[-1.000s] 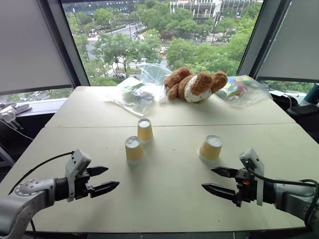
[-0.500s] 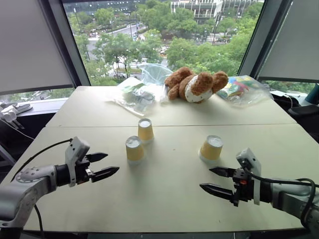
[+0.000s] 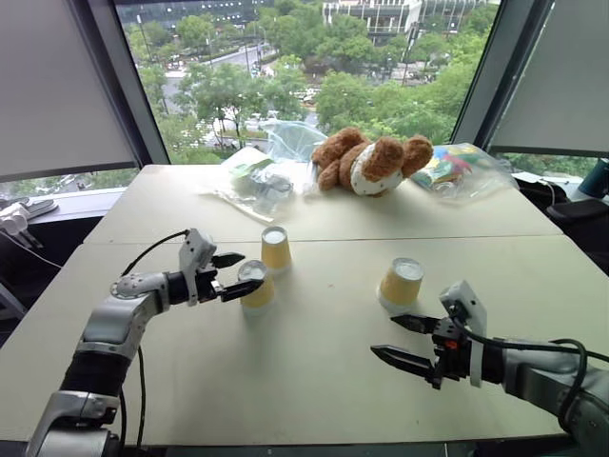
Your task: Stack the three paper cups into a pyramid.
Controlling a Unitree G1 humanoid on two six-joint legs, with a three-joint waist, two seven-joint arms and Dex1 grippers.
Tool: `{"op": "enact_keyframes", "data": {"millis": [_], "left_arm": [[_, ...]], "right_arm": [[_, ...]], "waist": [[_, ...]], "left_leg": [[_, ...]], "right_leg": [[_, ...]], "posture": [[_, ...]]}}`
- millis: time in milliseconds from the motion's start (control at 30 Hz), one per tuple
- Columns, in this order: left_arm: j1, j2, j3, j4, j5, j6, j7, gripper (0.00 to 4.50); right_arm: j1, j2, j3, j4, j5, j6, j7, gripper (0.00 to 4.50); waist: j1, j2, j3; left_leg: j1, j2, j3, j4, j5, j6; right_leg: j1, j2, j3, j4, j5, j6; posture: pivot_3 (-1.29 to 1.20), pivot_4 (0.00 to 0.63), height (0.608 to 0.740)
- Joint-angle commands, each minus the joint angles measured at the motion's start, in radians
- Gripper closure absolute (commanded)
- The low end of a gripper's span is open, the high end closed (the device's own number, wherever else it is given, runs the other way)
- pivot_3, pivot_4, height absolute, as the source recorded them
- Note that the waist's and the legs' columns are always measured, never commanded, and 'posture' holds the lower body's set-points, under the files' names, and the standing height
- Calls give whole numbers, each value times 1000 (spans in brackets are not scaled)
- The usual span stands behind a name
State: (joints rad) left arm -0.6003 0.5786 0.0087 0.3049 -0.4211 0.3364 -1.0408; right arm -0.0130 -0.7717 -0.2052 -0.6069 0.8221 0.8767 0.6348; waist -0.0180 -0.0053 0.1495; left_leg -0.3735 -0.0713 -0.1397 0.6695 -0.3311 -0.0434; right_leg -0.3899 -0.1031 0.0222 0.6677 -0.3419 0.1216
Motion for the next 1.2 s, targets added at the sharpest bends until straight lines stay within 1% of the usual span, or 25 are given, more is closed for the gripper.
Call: {"op": "enact_keyframes", "data": {"millis": [33, 133, 200, 233, 267, 467, 567, 667, 767, 833, 933, 1067, 1167, 1200], "left_arm": [[-32, -14, -4, 24, 16, -32, -32, 13], [-26, -21, -9, 37, 27, -45, -54, 764], [-25, -24, -9, 42, 30, -46, -60, 1758], [-25, -25, -9, 47, 33, -51, -62, 2099], [-25, -27, -10, 50, 36, -54, -64, 2165], [-26, -40, -15, 53, 47, -61, -68, 2166], [-37, -52, 1, 1, 13, -13, -61, 2166], [-64, -92, -18, -105, -26, 56, -53, 2166], [-80, -145, -63, -132, -11, 68, -52, 2166], [-98, -187, -76, -107, -12, 70, -52, 2166], [-143, -258, -110, -16, 21, 10, -62, 2166], [-163, -287, -130, 38, 39, -18, -87, 2166], [-157, -280, -150, 53, 57, -33, -116, 2166], [-155, -273, -155, 61, 65, -41, -125, 1150]], "right_arm": [[0, 16, -31, -55, 22, -11, -30, 0], [-8, 39, -56, -69, 36, -26, -62, 0], [-17, 54, -81, -72, 67, -24, -81, 0], [-21, 59, -90, -74, 78, -21, -89, 0], [-22, 59, -94, -75, 85, -18, -93, 0], [-19, 45, -98, -78, 109, -8, -105, 0], [-15, 35, -123, -75, 141, 0, -109, 0], [1, -2, -171, -64, 171, 18, -96, 0], [12, -34, -207, -49, 189, 28, -88, 0], [12, -40, -209, -48, 191, 28, -94, 0], [20, -33, -200, -66, 192, 28, -111, 0], [39, -26, -195, -85, 192, 23, -130, 0], [53, -23, -195, -94, 192, 17, -142, 0], [56, -22, -194, -96, 192, 15, -145, 0]], "waist": [[0, 0, 0], [0, 0, 0], [0, 0, 0], [0, 0, 0], [1, 0, 0], [0, 0, 0], [2, 0, 0], [7, 0, 0], [8, 0, 0], [5, -1, 0], [3, -1, 0], [1, -1, 0], [2, -1, 0], [3, -1, 0]], "left_leg": [[0, 0, 0, 0, 0, 0], [0, 0, 0, 0, 0, 0], [0, 0, 0, 0, 0, 0], [0, 0, 0, 0, 0, 0], [0, 0, 0, 0, 0, 0], [0, 0, 0, 1, 0, 0], [0, 0, 0, 1, 0, 0], [-1, 0, -1, 3, 0, 0], [-3, -1, -2, 9, -1, 2], [-3, -1, -1, 9, -1, 2], [-2, -1, -1, 10, -1, 2], [-2, -1, 0, 10, -2, 3], [-2, -1, 0, 10, -2, 3], [-2, -1, 0, 10, -2, 3]], "right_leg": [[0, 0, 0, 0, 0, 0], [0, 0, 0, 1, 0, 0], [0, 0, 0, 1, 0, 0], [0, 0, 0, 1, 0, 0], [0, 0, 0, 1, 0, 0], [0, 0, 0, 1, 0, 0], [0, 0, 0, 1, 0, 0], [0, 0, 0, 2, 0, 0], [2, 0, -1, 2, 0, 0], [3, 0, -1, 2, 1, 2], [2, 0, -1, 2, 1, 2], [2, 1, 0, 3, 1, 2], [2, 1, 0, 3, 1, 2], [2, 1, 0, 3, 1, 2]], "posture": [[0, 150, 740], [0, 150, 740], [0, 150, 740], [0, 150, 740], [0, 150, 740], [0, 150, 740], [0, 150, 740], [0, 150, 740], [0, 150, 740], [0, 150, 740], [0, 150, 740], [0, 150, 740], [0, 150, 740], [0, 150, 740]]}}
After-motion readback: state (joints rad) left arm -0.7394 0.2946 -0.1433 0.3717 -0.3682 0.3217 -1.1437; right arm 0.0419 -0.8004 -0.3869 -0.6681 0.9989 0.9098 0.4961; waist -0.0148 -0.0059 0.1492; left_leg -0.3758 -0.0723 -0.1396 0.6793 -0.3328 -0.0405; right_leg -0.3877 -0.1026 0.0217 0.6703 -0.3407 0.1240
